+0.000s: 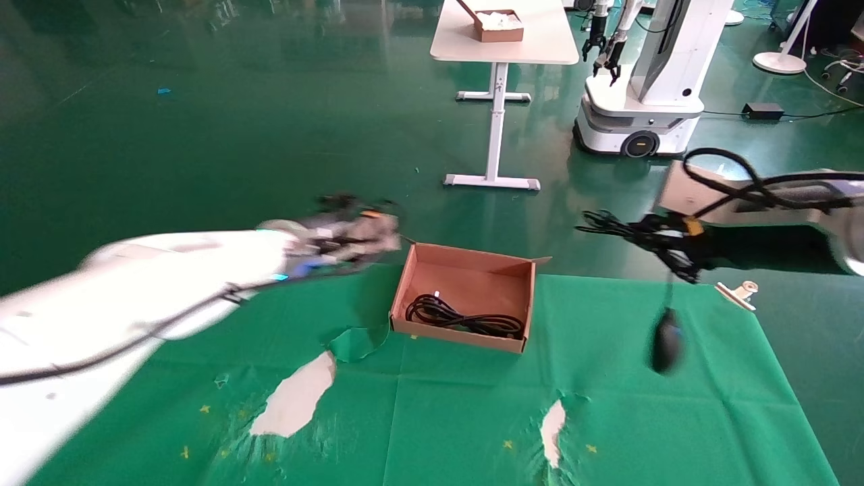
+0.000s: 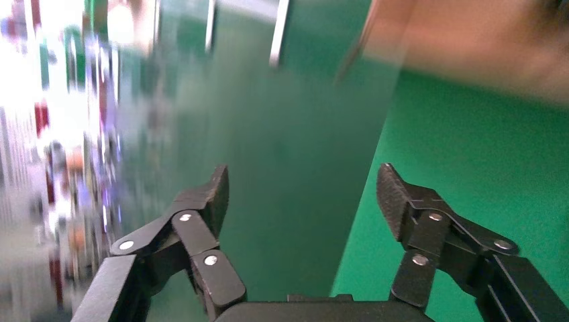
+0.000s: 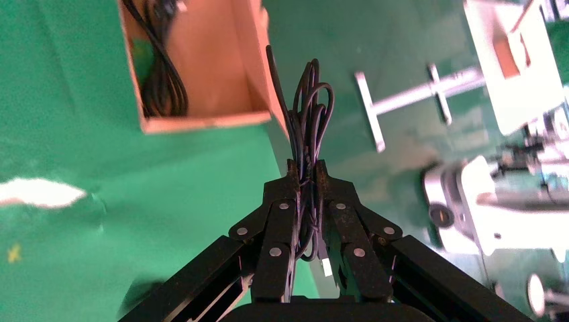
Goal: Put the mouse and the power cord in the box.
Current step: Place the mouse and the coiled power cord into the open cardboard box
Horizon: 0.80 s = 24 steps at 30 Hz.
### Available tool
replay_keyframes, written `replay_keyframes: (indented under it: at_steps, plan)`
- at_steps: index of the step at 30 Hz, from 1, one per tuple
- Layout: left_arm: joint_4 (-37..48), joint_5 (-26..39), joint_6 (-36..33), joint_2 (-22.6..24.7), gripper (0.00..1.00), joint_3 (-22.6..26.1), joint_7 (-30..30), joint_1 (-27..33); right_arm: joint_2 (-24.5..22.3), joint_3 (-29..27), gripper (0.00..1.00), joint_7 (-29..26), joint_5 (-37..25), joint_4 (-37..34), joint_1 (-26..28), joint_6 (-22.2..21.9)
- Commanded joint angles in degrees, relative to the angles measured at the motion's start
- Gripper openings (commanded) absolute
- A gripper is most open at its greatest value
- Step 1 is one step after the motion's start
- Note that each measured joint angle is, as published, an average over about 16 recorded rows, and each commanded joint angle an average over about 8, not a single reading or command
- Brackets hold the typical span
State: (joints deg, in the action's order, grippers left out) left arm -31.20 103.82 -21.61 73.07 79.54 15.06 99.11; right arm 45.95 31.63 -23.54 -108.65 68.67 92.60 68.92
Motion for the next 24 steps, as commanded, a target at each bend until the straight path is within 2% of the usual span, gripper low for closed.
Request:
replay_keyframes:
  at_steps: [1, 6, 11, 18, 24]
  plan:
    - [2.7, -0.8, -0.3, -1.5, 1.00, -0.4, 0.2, 0.6, 0.9, 0.3, 0.00, 1.7, 0.7, -0.8, 0.4, 0.2]
    - [-1.1, -2.6, -2.7, -8.4, 1.00, -1.1, 1.1, 0.5, 7.5, 1.6, 0.00, 7.0, 0.0, -6.9, 1.9, -3.4]
    - [-7.1, -2.3, -4.1, -12.8, 1.00, -1.2, 4.4, 0.0, 16.7, 3.6, 0.00, 13.2, -2.8, -16.2, 4.2, -10.0]
    - [-11.8, 1.9, -4.3, -14.9, 1.00, -0.2, 10.1, 0.0, 28.7, 6.3, 0.00, 21.4, -5.7, -30.3, 6.1, -19.7]
    - [-14.3, 5.7, -4.6, -15.7, 1.00, 0.3, 14.8, 0.0, 32.3, 9.9, 0.00, 27.1, -2.7, -35.0, 3.7, -25.6]
